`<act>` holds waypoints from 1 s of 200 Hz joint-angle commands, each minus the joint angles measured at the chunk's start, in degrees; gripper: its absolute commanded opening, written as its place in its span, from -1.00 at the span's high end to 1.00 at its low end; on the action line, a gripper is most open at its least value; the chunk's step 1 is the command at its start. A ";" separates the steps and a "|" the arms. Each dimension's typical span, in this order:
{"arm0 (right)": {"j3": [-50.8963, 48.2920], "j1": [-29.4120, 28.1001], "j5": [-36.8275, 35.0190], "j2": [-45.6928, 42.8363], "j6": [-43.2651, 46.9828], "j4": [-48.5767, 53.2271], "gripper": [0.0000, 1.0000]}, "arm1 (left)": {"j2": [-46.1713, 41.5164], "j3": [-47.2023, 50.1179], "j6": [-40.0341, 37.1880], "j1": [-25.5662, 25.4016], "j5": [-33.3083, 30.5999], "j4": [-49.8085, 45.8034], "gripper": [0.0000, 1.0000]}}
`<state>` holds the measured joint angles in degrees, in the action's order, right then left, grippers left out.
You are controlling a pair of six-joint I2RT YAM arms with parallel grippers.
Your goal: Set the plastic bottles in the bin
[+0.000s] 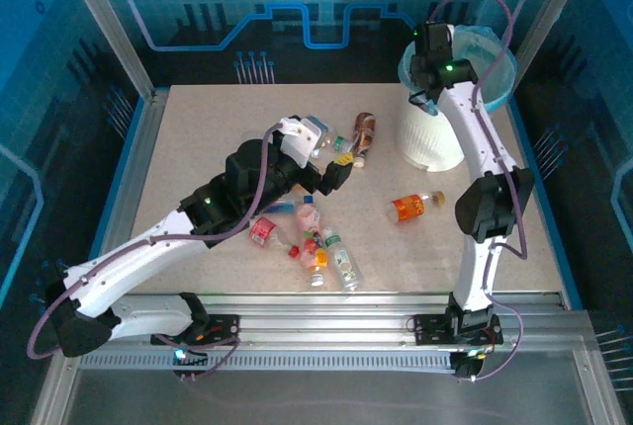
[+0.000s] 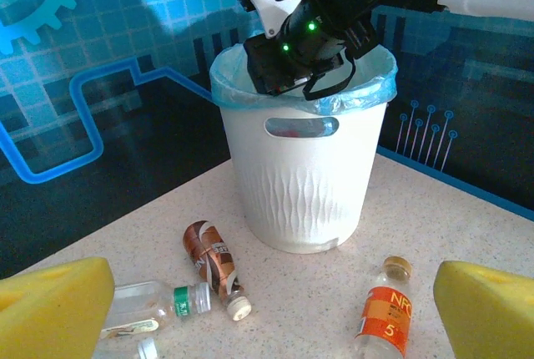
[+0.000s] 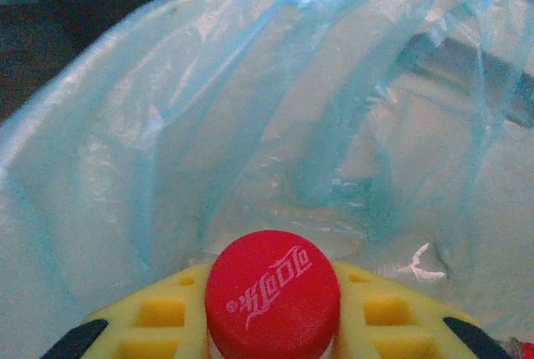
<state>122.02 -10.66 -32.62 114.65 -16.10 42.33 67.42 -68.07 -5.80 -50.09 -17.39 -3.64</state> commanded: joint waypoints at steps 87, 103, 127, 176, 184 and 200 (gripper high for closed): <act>-0.55 2.34 7.04 0.45 0.02 2.66 -0.02 | 0.97 -3.00 2.24 0.34 -1.07 -1.92 -0.98; -0.02 2.13 8.21 -0.03 -0.93 3.20 -0.15 | 0.68 -3.19 2.29 0.34 -1.31 -2.26 -0.98; -0.39 1.55 9.35 -1.72 -4.97 4.73 -0.28 | 0.08 -3.12 3.02 0.32 -1.55 -2.34 -0.98; -2.41 1.45 15.20 -3.98 -14.14 4.26 -0.43 | -2.22 -1.90 5.61 0.34 -1.43 -2.94 -0.98; -2.22 1.35 15.71 -4.15 -14.79 4.18 -0.47 | -2.73 -1.33 5.79 0.34 -1.50 -2.87 -0.98; -1.83 1.34 16.82 -4.48 -16.38 3.86 -0.50 | -3.58 -0.53 5.89 0.30 -1.94 -2.79 -0.98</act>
<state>119.92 -8.34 -19.70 113.30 -27.70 45.84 66.59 -69.28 -1.45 -50.09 -17.82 -6.59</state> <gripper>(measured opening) 0.742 0.989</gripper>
